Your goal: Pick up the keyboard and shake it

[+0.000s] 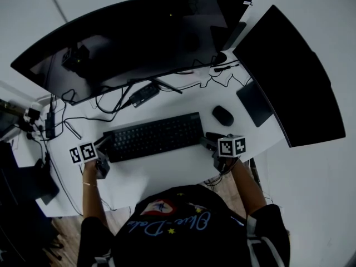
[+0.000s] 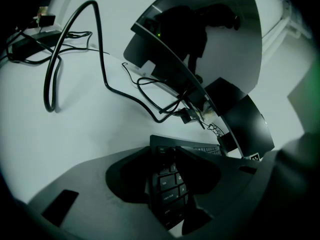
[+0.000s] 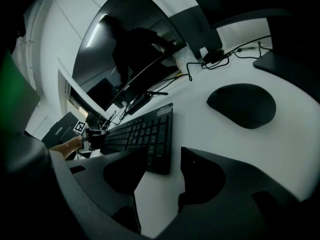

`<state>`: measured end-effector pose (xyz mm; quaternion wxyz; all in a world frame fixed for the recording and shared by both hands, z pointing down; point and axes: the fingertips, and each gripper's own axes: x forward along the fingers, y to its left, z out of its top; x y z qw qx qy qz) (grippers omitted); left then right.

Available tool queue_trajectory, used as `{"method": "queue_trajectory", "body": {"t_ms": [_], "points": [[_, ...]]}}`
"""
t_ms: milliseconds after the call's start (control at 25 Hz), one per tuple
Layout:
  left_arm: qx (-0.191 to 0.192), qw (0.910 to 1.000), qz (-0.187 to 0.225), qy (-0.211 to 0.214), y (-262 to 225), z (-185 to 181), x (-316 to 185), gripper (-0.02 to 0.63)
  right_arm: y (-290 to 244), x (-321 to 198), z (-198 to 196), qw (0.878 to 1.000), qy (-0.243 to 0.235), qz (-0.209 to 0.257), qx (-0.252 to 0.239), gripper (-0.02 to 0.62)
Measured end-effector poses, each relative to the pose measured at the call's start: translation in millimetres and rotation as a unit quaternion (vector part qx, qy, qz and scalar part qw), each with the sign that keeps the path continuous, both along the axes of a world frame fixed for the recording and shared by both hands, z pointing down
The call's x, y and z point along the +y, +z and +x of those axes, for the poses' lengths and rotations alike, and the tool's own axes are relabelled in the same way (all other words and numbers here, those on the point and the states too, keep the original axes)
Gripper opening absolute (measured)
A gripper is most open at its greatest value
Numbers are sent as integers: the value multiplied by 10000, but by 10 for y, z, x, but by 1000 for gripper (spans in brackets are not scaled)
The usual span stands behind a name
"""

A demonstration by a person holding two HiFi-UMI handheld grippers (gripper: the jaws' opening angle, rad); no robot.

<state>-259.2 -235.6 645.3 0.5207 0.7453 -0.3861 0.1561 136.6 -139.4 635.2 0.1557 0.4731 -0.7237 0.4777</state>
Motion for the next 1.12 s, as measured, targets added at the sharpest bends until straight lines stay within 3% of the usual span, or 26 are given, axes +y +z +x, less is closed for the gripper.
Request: {"method": "queue_trajectory", "body": {"t_ms": [160,320,560,640,720,1120], "points": [[-102,9999,1,-41,19,-37,6,152,17,-32,-55,9997,-211,-72,74,198],[27,10000,11,-19,2,2,-3,152,35,-53,-94,9984,-491,-235,139,198],[41,10000,12,-32,-1,2,-1,152,17,-71,-180,9958,-567,-477,-534,192],[41,10000,15,-42,-2,7,-5,152,36,-86,-137,9954,-435,-535,-658,159],[29,10000,13,-67,0,9,-7,152,61,-99,-96,9956,-354,-580,-652,92],[-139,9998,150,-75,5,-11,4,144,65,-82,-98,9980,-409,-366,-316,86]]}}
